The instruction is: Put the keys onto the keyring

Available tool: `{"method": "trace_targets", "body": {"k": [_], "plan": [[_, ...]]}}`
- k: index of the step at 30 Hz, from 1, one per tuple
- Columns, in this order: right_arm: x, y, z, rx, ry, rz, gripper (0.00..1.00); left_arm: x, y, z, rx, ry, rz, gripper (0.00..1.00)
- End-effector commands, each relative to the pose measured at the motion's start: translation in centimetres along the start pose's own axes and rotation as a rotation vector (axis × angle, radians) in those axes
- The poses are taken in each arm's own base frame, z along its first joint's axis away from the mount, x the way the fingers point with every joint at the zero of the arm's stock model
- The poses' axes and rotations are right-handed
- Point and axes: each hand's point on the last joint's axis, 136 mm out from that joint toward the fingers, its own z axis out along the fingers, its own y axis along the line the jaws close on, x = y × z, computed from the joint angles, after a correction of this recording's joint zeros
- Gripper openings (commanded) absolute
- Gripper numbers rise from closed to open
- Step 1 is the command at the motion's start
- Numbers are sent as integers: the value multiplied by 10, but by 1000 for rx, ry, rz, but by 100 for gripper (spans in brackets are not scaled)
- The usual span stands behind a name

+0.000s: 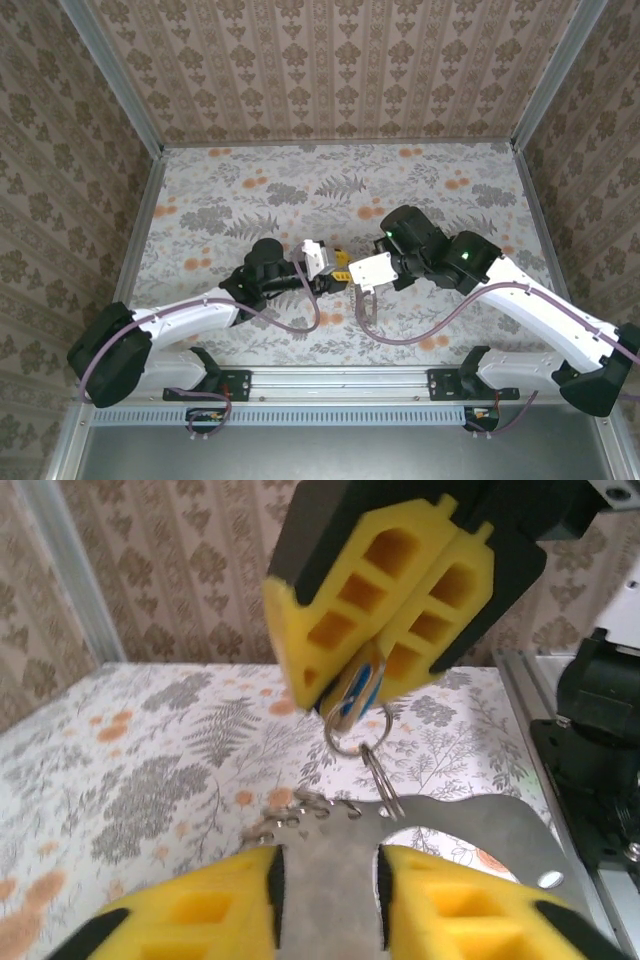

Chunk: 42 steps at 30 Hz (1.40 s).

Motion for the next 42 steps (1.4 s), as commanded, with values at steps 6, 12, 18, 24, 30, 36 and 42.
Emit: {"method": "trace_targets", "body": {"k": [6,12,18,24,30,36,42], "plan": [[29,-71,-12,341,301,-568,0,-2,25,-19,-150,10,-20,42],[18,-93,-36,375,267,-641,1,29,89,-67,-521,128,-194,50],[6,-126,-57,473,245,-649,1,57,131,-153,-880,183,-414,100],[-9,-132,-46,487,190,-620,2,67,142,-226,-1149,167,-558,100],[-41,-108,-24,387,21,-471,6,79,140,-256,-1243,178,-654,100],[-87,-83,-1,240,-146,-240,5,88,143,-272,-1297,174,-732,100],[-135,-75,36,118,-258,12,0,99,150,-290,-1365,194,-760,100]]}}
